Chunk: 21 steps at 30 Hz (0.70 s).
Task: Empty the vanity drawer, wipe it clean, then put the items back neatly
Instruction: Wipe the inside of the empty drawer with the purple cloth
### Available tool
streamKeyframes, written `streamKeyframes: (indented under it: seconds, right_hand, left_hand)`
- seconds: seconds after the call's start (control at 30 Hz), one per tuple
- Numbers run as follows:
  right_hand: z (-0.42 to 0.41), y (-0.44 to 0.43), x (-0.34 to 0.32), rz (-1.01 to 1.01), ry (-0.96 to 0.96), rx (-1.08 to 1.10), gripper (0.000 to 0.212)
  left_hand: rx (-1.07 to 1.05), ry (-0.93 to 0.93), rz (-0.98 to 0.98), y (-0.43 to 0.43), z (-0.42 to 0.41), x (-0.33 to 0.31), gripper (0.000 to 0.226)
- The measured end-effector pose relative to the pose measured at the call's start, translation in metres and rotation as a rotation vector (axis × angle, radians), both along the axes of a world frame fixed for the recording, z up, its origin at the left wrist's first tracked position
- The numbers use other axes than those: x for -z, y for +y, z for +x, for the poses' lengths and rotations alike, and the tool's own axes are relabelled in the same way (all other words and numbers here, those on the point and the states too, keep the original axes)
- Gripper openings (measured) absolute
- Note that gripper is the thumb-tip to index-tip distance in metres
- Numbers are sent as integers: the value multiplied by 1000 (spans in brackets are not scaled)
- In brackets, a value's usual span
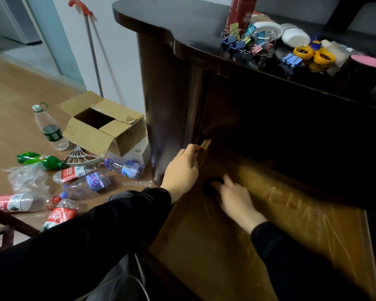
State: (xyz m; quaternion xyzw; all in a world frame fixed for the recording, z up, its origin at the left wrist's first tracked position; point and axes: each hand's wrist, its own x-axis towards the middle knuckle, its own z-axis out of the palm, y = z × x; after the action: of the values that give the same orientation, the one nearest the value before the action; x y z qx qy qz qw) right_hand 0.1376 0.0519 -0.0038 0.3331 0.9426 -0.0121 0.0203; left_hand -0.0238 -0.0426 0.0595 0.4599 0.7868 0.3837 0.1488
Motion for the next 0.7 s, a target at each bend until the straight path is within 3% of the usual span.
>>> streamKeyframes:
  seconds: [0.1, 0.2, 0.43, 0.6, 0.7]
  right_hand:
    - [-19, 18, -11, -19, 30, 192, 56]
    - [-33, 8, -14, -48, 44, 242, 49]
    - [4, -17, 15, -30, 31, -157, 59]
    - [-17, 5, -6, 5, 54, 159, 51]
    - [-33, -19, -1, -105, 9, 199, 44]
  left_hand:
    - [-1, 6, -4, -1, 1, -2, 31]
    - [-3, 0, -1, -1, 1, -2, 30]
    - [-23, 13, 28, 2, 0, 3, 30]
    - [-12, 17, 28, -1, 0, 0, 30]
    - [-15, 11, 25, 0, 0, 1, 31]
